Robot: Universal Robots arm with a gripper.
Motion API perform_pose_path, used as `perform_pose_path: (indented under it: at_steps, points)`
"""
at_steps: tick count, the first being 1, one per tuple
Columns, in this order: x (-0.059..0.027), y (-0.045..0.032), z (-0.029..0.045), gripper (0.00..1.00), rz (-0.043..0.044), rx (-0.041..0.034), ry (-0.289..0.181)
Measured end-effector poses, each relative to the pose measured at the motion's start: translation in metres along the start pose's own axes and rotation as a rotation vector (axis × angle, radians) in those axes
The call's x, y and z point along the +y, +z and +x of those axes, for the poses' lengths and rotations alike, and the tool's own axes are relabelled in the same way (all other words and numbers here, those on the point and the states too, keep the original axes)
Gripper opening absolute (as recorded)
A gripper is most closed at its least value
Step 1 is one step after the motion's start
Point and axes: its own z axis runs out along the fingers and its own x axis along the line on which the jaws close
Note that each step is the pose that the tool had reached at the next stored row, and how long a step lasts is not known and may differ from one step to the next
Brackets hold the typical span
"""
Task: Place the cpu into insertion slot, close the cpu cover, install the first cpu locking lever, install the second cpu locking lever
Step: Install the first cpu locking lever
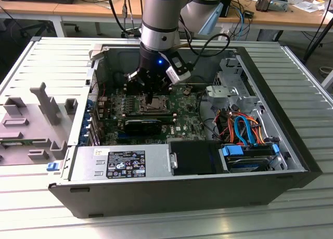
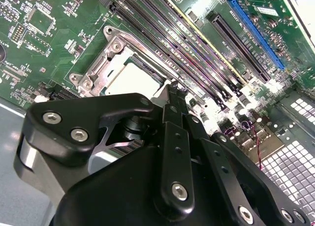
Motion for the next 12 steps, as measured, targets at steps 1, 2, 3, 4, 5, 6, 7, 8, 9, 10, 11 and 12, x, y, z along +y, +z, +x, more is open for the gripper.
perform_pose_path:
  at_steps: [1, 2, 3, 4, 5, 6, 7, 8, 9, 10, 11, 12]
  points:
    - [0.0000, 0.0001, 0.0000, 0.11, -0.0013, 0.0003, 0.013]
    - [0.0000, 0.0002, 0.0000, 0.11, -0.0040, 0.0009, 0.036]
    - [0.0000, 0.0003, 0.0000, 0.11, -0.0057, 0.0010, 0.051]
    - [0.0000, 0.0004, -0.0001, 0.11, -0.0076, 0.0014, 0.067]
    - [0.0000, 0.0007, -0.0001, 0.11, -0.0108, 0.0019, 0.096]
    - [0.0000, 0.0007, -0.0001, 0.11, -0.0122, 0.0023, 0.110]
    - [0.0000, 0.0008, -0.0001, 0.11, -0.0145, 0.0027, 0.130]
    - [0.0000, 0.0009, -0.0001, 0.11, -0.0158, 0.0030, 0.142]
    - [0.0000, 0.0009, -0.0001, 0.11, -0.0159, 0.0029, 0.143]
    - [0.0000, 0.0009, -0.0001, 0.11, -0.0161, 0.0028, 0.143]
    - [0.0000, 0.0009, -0.0001, 0.11, -0.0161, 0.0029, 0.143]
    - [0.0000, 0.0009, -0.0001, 0.11, -0.0161, 0.0025, 0.143]
